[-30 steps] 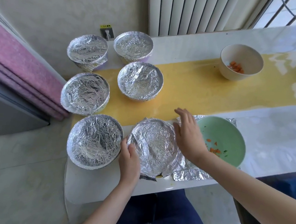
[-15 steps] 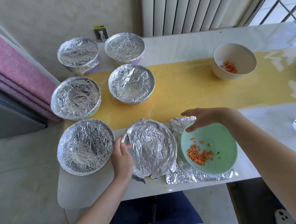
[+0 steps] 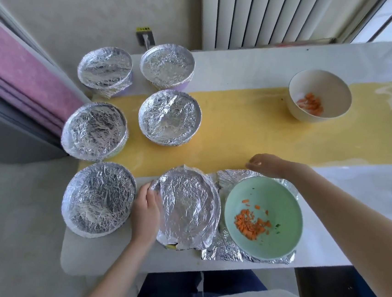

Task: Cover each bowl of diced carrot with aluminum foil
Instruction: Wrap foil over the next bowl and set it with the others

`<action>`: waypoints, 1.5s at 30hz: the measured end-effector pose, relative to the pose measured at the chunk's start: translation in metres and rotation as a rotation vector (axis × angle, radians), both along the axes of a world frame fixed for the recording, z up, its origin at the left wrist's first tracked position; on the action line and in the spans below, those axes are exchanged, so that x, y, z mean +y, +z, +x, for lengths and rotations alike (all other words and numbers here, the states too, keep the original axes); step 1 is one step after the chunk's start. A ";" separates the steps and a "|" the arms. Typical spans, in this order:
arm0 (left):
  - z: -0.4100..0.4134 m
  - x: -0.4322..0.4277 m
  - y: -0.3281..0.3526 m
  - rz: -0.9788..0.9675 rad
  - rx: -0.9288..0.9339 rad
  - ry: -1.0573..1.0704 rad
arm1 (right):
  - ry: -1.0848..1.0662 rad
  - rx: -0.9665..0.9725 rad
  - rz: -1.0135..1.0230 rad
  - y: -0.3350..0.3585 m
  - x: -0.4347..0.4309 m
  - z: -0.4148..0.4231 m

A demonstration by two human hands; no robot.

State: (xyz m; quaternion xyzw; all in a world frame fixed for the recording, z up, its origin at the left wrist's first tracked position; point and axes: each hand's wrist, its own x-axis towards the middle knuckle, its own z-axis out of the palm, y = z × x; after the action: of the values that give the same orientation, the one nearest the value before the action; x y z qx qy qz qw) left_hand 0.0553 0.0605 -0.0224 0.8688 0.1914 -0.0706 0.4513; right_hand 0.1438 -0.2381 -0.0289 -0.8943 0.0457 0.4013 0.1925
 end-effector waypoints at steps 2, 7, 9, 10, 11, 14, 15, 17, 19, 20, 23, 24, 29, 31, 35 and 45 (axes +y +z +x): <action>0.003 -0.004 0.007 0.188 -0.065 -0.092 | 0.042 0.031 -0.005 -0.007 -0.007 0.005; 0.020 -0.030 0.033 0.328 -0.253 -0.316 | 0.234 0.088 -0.075 -0.020 -0.016 0.011; 0.031 -0.041 0.034 0.353 -0.263 -0.491 | 0.280 0.092 -0.084 -0.024 -0.018 0.010; 0.037 -0.046 0.033 0.371 -0.226 -0.575 | 0.298 0.085 -0.088 -0.025 -0.020 0.010; 0.041 -0.050 0.032 0.390 -0.171 -0.651 | 0.311 0.074 -0.087 -0.027 -0.022 0.010; 0.051 -0.060 0.025 0.464 -0.032 -0.830 | 0.328 0.051 -0.052 -0.026 -0.024 0.009; 0.053 -0.063 0.024 0.481 -0.006 -0.868 | 0.332 0.048 -0.035 -0.026 -0.025 0.009; 0.057 -0.069 0.024 0.486 0.025 -0.905 | 0.337 0.044 -0.018 -0.029 -0.028 0.007; 0.060 -0.072 0.022 0.488 0.042 -0.938 | 0.326 0.031 -0.007 -0.032 -0.033 0.005; 0.062 -0.072 0.021 0.492 0.052 -0.954 | 0.314 0.021 -0.005 -0.033 -0.036 0.004; 0.066 -0.071 0.021 0.496 0.075 -0.988 | 0.264 0.008 -0.018 -0.032 -0.049 0.005; 0.068 -0.072 0.022 0.500 0.072 -0.991 | 0.246 -0.001 -0.025 -0.029 -0.054 0.006; 0.072 -0.081 0.030 0.526 0.100 -0.965 | 0.147 -0.053 -0.061 -0.018 -0.084 0.016; 0.074 -0.084 0.031 0.529 0.112 -0.983 | 0.105 -0.072 -0.066 -0.017 -0.094 0.020; 0.079 -0.084 0.024 0.419 0.169 -0.956 | 0.003 -0.115 -0.021 -0.015 -0.103 0.027; 0.076 -0.047 0.025 0.354 -0.103 -0.765 | -0.192 -0.621 0.159 0.032 -0.009 0.020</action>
State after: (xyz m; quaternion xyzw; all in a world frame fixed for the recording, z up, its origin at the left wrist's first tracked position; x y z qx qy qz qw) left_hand 0.1313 0.0138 0.0031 0.9437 -0.1582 -0.1556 0.2455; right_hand 0.1640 -0.2472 0.0036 -0.9477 0.0374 0.0921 0.3034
